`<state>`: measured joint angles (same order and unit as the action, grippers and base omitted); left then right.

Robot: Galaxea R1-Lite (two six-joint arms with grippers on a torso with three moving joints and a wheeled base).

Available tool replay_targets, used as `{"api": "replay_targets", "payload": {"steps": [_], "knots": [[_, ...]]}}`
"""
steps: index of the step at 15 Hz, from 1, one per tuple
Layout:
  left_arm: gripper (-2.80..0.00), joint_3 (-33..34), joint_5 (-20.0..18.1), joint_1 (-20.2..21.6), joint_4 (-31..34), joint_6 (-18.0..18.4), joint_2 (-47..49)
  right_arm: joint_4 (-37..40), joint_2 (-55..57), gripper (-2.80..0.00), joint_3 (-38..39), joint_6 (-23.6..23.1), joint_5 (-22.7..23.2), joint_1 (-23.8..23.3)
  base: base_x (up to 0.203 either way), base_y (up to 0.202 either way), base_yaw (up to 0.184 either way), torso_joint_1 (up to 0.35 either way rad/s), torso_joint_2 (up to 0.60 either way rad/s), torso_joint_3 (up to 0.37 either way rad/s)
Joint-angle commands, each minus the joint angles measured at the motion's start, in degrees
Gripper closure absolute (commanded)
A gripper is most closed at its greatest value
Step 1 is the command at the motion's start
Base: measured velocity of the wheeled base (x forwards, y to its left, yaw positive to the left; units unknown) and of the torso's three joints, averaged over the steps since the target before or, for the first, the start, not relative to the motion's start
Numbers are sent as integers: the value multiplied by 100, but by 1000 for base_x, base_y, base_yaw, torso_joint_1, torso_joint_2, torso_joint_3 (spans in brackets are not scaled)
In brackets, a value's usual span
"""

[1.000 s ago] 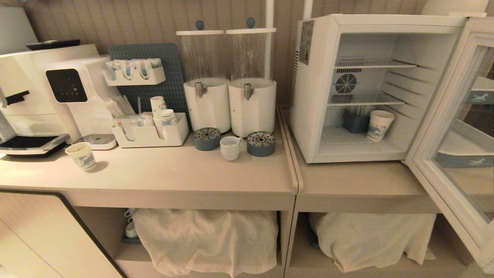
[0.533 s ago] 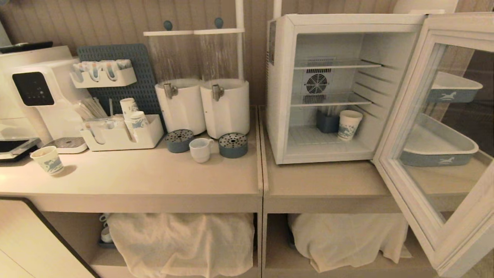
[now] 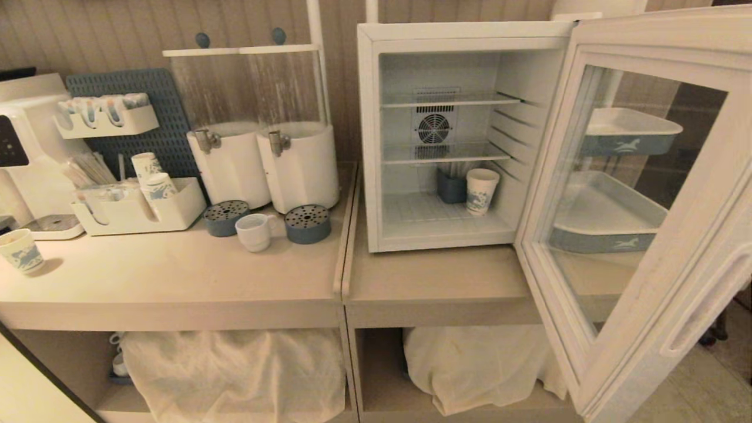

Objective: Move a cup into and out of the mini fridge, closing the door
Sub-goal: Close the freezer door

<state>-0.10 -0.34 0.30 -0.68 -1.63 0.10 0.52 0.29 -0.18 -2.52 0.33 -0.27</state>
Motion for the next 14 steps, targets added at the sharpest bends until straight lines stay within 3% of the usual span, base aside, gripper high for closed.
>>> {"api": "replay_targets", "payload": {"steps": [1, 6, 8, 10, 14], "knots": [[0, 1, -1, 5, -2, -3, -1, 1, 10, 0, 1, -3, 2, 0, 0, -194, -7, 3, -2, 3], [0, 9, -1, 5, -6, -13, -1, -26, -12, 0, 9, 34, -7, 0, 0, -191, -9, 5, 4, 1], [0, 1, -1, 5, -2, -21, -1, -85, -28, 0, -16, 284, -63, 0, 0, -115, -7, -1, 2, 5], [0, 1, -1, 5, -11, -12, -1, 16, -25, 0, -639, 481, -134, 0, 0, 0, 0, 0, 0, 0], [0, 7, -1, 5, -11, -13, -1, 1060, 666, 0, -2761, 874, -271, -4, 0, 0, 0, 0, 0, 0]]}}
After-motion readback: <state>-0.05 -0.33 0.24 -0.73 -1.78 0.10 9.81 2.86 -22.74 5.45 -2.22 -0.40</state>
